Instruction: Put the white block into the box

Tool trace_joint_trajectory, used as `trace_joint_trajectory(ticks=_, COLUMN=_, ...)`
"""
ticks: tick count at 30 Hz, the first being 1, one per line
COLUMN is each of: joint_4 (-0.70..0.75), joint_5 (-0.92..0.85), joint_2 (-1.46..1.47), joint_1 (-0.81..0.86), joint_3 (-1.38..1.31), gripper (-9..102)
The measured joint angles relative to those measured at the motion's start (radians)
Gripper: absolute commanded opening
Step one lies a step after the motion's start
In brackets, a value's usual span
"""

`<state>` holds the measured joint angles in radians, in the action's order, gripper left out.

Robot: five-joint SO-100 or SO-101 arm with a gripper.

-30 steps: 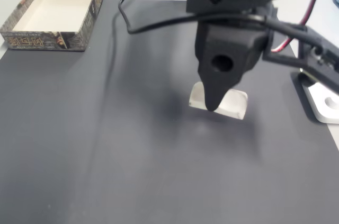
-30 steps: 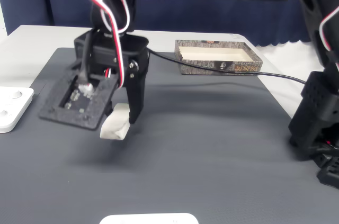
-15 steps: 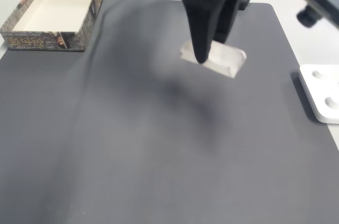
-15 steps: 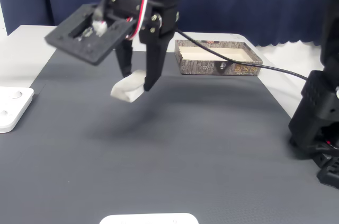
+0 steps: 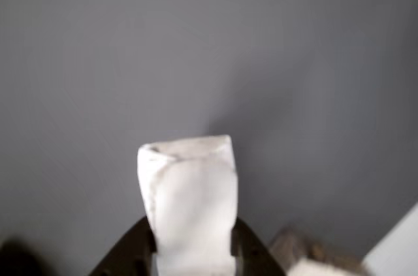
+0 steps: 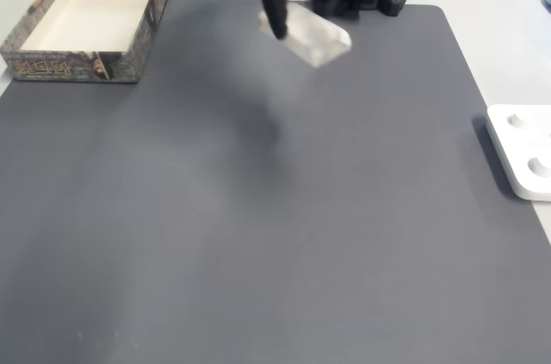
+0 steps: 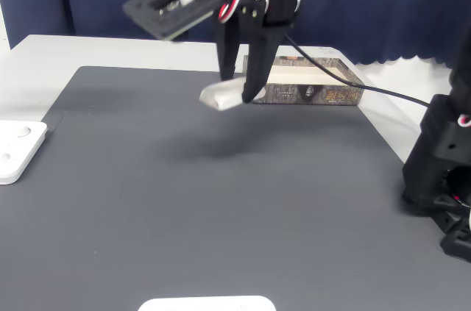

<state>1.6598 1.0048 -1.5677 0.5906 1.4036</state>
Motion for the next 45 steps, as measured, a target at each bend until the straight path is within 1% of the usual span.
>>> trace_joint_trajectory(ticks=16, joint_4=0.0, joint_5=-0.029, joint_2=-0.035, joint_1=0.483, joint_3=0.003, gripper=-2)
trace_joint_trajectory(ticks=25, joint_4=-0.048, joint_5=0.091, joint_2=0.086, joint_1=0.696, joint_3=0.003, gripper=-2)
trace_joint_trajectory(ticks=32, joint_4=-0.071, joint_5=0.166, joint_2=0.258, joint_1=0.779, joint_3=-0.114, gripper=-2)
trace_joint_trajectory(ticks=45, joint_4=-0.071, joint_5=0.236, joint_2=0.489, joint_1=0.811, joint_3=-0.385, gripper=-2)
